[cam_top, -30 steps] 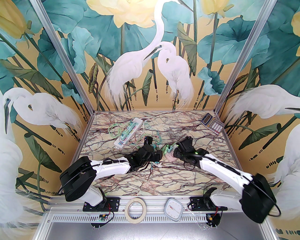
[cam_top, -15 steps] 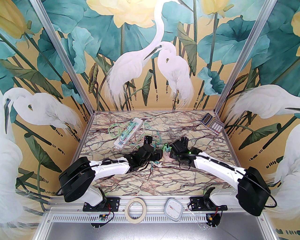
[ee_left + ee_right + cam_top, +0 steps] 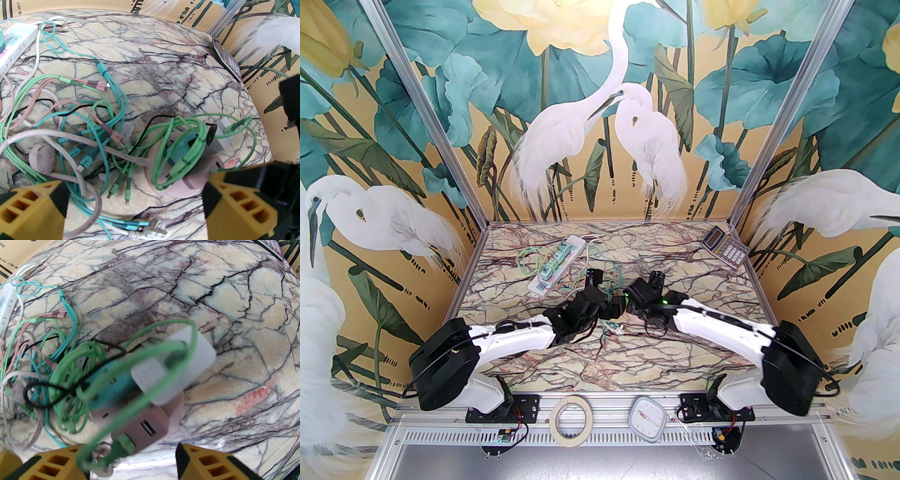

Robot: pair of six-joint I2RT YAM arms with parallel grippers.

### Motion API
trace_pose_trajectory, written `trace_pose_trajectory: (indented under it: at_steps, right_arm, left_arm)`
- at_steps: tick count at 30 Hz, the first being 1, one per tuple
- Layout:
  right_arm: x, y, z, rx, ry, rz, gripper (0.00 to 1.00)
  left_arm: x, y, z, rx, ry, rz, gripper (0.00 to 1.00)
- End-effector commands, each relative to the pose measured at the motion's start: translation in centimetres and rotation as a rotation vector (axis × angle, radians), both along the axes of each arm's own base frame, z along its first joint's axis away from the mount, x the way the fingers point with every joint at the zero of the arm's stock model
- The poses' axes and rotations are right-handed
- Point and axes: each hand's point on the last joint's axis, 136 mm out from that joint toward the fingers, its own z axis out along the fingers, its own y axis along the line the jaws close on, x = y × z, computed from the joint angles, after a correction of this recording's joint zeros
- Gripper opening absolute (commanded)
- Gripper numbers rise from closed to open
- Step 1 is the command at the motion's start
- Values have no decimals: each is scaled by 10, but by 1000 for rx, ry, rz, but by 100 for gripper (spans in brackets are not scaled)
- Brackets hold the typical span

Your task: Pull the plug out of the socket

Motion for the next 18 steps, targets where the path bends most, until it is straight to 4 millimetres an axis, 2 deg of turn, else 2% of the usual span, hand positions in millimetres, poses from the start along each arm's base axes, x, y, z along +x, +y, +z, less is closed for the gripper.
trace_pose_trajectory:
  at_steps: [1, 6, 11, 13, 18]
  right_arm:
    - [11, -11, -3, -31, 6, -80, 62]
    - [7, -27, -19, -51, 38, -120, 60]
    - [-1, -43, -18, -83, 41, -140, 50]
    - [-4, -49, -21, -73, 48, -148, 49]
    - [-5, -43, -32, -5, 68, -122, 52]
  left_arm:
    - [2, 5, 4, -7, -3, 22, 100]
    - [2, 7, 5, -8, -10, 25, 100]
    - [3, 4, 1, -9, -1, 20, 100]
    - [2, 3, -1, -8, 3, 12, 100]
    - [0, -4, 0, -6, 2, -31, 100]
